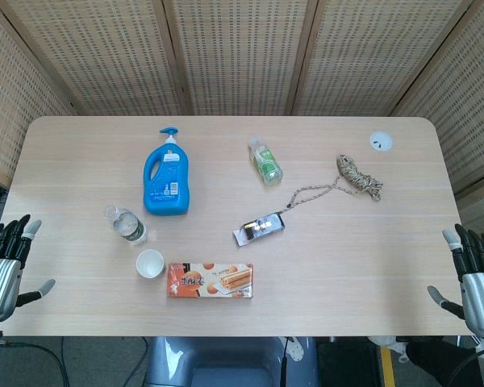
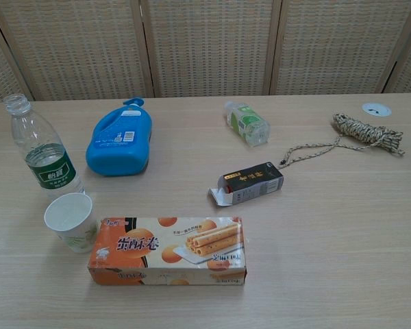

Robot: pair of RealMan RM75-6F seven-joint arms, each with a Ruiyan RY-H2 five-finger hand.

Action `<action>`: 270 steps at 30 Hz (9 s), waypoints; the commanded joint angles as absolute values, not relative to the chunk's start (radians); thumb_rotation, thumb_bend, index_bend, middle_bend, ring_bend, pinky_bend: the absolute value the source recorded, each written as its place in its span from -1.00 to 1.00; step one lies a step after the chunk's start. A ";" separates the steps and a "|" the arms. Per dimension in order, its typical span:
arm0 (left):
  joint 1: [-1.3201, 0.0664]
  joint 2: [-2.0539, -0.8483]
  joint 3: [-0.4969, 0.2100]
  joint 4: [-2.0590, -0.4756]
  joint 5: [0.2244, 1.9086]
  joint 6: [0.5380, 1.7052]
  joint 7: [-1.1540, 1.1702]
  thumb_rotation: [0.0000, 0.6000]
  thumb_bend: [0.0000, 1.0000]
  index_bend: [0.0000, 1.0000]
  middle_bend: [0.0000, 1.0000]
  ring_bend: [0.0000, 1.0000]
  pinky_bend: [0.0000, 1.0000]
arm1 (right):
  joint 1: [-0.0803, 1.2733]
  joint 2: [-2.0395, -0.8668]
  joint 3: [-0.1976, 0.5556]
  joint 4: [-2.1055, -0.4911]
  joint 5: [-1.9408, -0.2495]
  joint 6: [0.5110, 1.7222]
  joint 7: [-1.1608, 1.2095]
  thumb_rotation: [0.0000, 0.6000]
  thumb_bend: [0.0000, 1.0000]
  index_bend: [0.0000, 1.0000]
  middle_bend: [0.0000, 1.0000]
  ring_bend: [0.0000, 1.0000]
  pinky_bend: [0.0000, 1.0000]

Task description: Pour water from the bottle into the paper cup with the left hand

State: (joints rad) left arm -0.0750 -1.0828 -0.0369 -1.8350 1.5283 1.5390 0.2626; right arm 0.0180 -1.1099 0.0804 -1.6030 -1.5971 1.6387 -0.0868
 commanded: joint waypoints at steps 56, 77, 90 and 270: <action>-0.508 -1.645 -0.106 -0.886 1.478 0.987 -1.097 1.00 -0.78 -1.00 -1.00 -1.00 -1.00 | 0.051 -1.119 0.089 -1.592 -1.535 1.558 -0.084 1.00 -1.00 -0.94 -1.00 -1.00 -1.00; -0.547 -1.759 -0.116 -0.765 1.459 1.000 -1.222 1.00 -0.16 0.08 -0.07 -0.28 -0.09 | 0.060 -1.113 0.095 -1.585 -1.510 1.534 -0.052 1.00 -1.00 -0.94 -1.00 -1.00 -1.00; -0.564 -1.597 -0.109 -0.898 1.524 1.095 -1.095 1.00 -0.12 0.28 0.02 -0.20 -0.01 | 0.059 -1.112 0.091 -1.590 -1.517 1.540 -0.054 1.00 -1.00 -0.94 -1.00 -1.00 -1.00; -0.554 -1.867 -0.157 -0.686 1.415 1.048 -1.148 1.00 -0.78 -0.91 -0.59 -0.61 -0.29 | 0.059 -1.095 0.085 -1.597 -1.522 1.535 -0.017 1.00 -1.00 -0.94 -1.00 -1.00 -1.00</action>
State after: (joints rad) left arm -0.5553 -1.8645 -0.1614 -0.6900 1.4104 1.0442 -1.1424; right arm 0.0594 -1.0950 0.0852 -1.5973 -1.5224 1.5349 -0.0166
